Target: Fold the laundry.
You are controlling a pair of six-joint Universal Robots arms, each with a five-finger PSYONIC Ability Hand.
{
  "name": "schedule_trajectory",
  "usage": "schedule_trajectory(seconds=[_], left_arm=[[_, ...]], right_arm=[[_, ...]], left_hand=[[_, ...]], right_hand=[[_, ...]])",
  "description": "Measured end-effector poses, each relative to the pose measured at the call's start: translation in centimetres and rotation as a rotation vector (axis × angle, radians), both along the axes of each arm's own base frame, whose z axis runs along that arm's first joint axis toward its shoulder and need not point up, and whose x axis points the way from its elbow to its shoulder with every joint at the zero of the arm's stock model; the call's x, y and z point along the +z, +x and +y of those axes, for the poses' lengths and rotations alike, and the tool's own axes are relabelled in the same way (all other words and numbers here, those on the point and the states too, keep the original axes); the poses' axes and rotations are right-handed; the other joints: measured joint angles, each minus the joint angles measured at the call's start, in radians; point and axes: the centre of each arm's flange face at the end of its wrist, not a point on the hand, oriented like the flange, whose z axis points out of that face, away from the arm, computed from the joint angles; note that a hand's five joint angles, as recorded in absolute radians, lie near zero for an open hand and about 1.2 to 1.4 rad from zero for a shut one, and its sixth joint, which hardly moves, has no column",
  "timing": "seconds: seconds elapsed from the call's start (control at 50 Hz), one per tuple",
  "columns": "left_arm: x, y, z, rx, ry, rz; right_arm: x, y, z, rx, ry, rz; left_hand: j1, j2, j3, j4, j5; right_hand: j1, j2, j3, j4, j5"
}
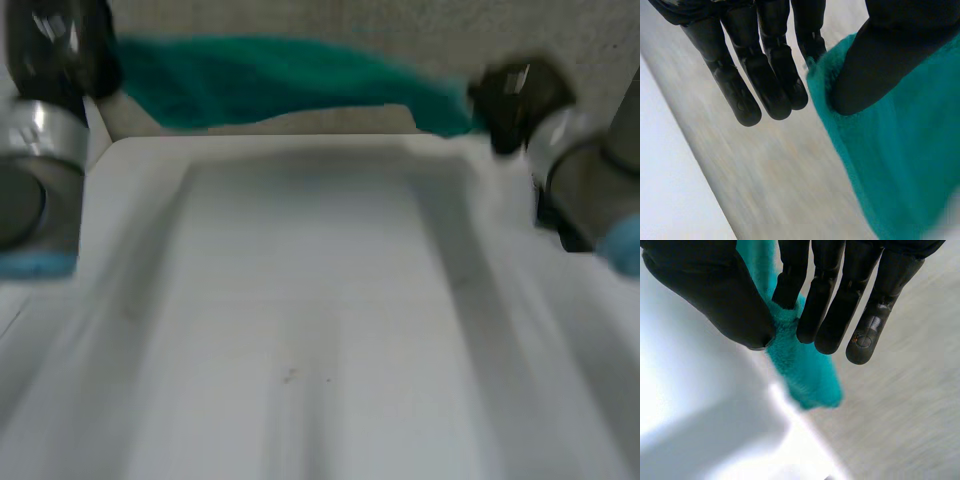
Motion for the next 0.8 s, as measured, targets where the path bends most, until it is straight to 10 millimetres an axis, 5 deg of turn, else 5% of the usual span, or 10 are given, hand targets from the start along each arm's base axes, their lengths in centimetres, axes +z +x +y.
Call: schedule_trajectory(seconds=[0.08,0.14,0.26,0.3,0.42,0.64,0.8], left_arm=[[-5.9,0.4,2.1,-0.003,0.227,-0.074],[-8.3,0.7,3.3,0.000,0.326,-0.116],[-10.2,1.2,4.9,0.012,0.429,-0.176],[-10.0,1.4,5.2,0.017,0.436,-0.182],[-9.1,1.9,5.9,0.026,0.440,-0.174],[-8.8,2.1,6.4,0.028,0.440,-0.166],[-8.5,2.2,6.5,0.029,0.432,-0.165]], right_arm=[[-6.1,-0.8,2.6,0.030,0.203,0.092],[-9.1,-1.2,4.2,0.055,0.296,0.117],[-12.3,-1.8,6.4,0.092,0.407,0.118],[-12.4,-1.8,6.7,0.096,0.419,0.113],[-11.2,-2.4,7.4,0.098,0.394,0.082],[-8.5,-4.0,5.3,0.117,0.254,0.069],[-7.4,-3.5,3.3,0.266,0.091,0.253]], left_hand=[[0.000,0.000,0.000,0.000,0.000],[0.000,0.000,0.000,0.000,0.000],[0.000,0.000,0.000,0.000,0.000],[0.000,0.000,0.000,0.000,0.000],[0.000,0.000,0.000,0.000,0.000],[0.000,0.000,0.000,0.000,0.000],[0.000,0.000,0.000,0.000,0.000]], right_hand=[[0.000,0.000,0.000,0.000,0.000],[0.000,0.000,0.000,0.000,-0.001],[-0.019,-0.020,-0.022,-0.024,-0.019],[-0.057,-0.069,-0.072,-0.076,-0.063],[-0.579,-0.708,-0.712,-0.718,-0.699],[-0.593,-0.725,-0.739,-0.749,-0.733],[-0.593,-0.725,-0.739,-0.749,-0.732]])
